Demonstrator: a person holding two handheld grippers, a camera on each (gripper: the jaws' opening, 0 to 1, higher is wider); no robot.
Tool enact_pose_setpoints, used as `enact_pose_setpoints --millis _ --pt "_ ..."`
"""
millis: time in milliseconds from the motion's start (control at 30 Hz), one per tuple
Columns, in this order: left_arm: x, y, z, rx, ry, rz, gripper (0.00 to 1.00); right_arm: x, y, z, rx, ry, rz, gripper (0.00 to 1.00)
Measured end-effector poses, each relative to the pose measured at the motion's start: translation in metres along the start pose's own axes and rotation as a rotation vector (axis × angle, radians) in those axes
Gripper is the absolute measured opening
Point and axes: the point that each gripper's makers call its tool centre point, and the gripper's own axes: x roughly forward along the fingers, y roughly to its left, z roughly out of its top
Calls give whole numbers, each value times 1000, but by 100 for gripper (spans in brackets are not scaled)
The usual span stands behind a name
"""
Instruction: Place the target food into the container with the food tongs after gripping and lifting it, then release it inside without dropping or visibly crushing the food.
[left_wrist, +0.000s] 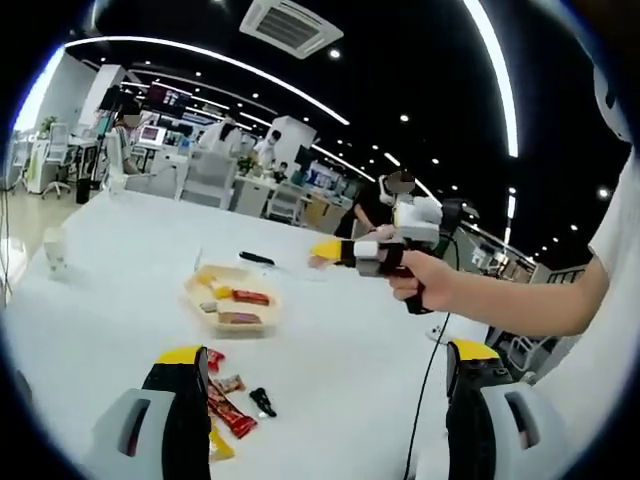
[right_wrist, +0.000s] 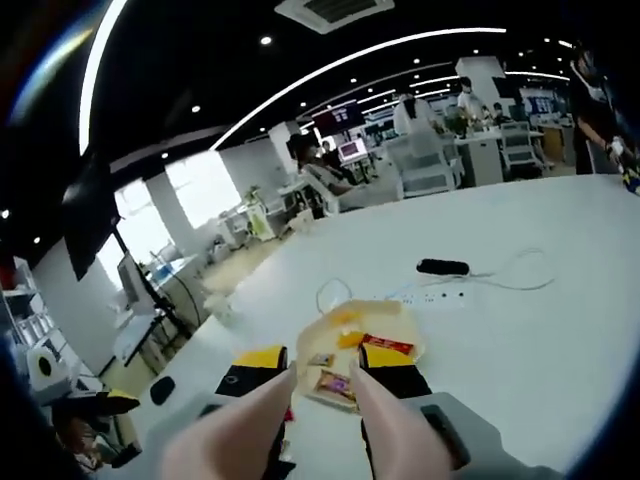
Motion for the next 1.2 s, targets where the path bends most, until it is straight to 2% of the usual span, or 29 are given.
enact_pose_setpoints --millis 67,167,267,333,500,633,800,900,933,967,1200 --pt "3 4 -2 26 12 -8 99 -5 6 0 -41 -2 1 28" --pt "3 9 2 13 5 -30 99 -8 9 -2 -64 0 -9 28" --pt "0 12 11 5 -35 -50 99 -10 8 -3 -60 -4 -39 29" --pt "-2 16 11 2 -43 -62 99 -11 10 -3 -60 -18 -60 29" --pt "-9 23 3 24 -8 -86 99 -14 14 -18 -44 -18 -86 29" --pt "-18 32 5 11 -25 -75 99 -12 15 -30 -31 -9 -91 29" --pt "-16 39 0 31 -21 -47 99 -1 15 -36 -37 0 -70 29" --pt "-17 46 6 11 -51 -6 99 4 18 -35 -35 17 -60 29" --pt "-19 46 13 -9 -93 9 99 6 22 -33 -41 15 -43 29" --pt "-20 46 15 -13 -106 12 99 8 25 -32 -50 17 -32 29" --pt "-14 42 -2 -17 -57 12 99 15 44 -43 -82 50 14 29"
